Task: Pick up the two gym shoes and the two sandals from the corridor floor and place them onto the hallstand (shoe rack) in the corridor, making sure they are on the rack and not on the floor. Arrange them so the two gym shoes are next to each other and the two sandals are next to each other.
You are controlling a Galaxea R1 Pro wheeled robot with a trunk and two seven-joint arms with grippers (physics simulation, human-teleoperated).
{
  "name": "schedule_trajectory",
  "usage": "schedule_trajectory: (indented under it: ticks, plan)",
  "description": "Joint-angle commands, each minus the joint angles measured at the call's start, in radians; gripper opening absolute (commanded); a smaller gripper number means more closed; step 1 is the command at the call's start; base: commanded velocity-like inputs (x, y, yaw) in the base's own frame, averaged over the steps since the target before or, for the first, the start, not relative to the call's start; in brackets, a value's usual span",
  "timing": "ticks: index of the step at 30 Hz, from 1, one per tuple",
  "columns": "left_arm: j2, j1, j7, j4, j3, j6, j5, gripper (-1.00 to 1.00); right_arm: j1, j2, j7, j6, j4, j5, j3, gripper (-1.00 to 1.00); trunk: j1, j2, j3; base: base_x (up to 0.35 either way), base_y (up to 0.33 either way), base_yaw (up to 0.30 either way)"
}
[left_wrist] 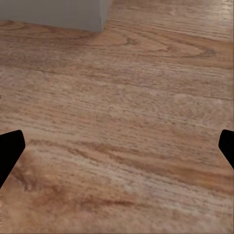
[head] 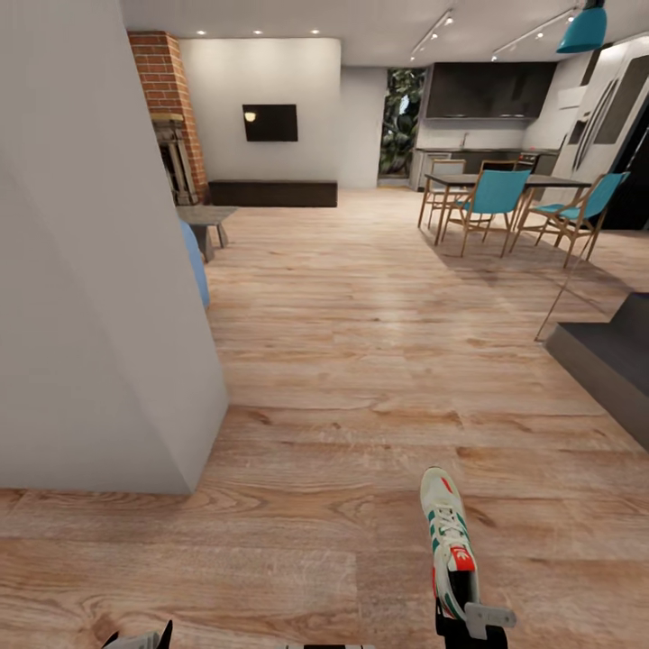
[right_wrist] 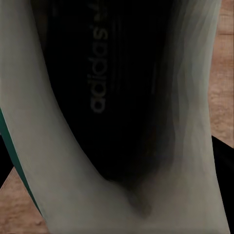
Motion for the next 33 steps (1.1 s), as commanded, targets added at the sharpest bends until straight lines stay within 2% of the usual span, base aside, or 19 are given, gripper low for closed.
schedule_trajectory:
  ticks: [1,16,33]
  plan:
    - [-0.001,-0.001,-0.004,0.001,0.009,-0.004,-0.010,1.00,0.000,0.001,-0.005,-0.002,0.000,0.010,-0.006,-1.00,0.000,0.000,0.001,0.000,0.000,0.106]
    - [0.000,-0.001,-0.006,-0.003,0.010,-0.002,-0.009,1.00,0.000,0.008,-0.004,-0.001,0.002,0.012,-0.005,-1.00,0.000,0.000,0.019,0.000,0.000,0.180]
    - [-0.003,0.000,-0.006,0.002,0.005,-0.004,-0.012,1.00,0.000,0.009,-0.004,-0.001,0.002,0.014,-0.004,-1.00,0.000,0.000,0.018,-0.001,0.000,0.278]
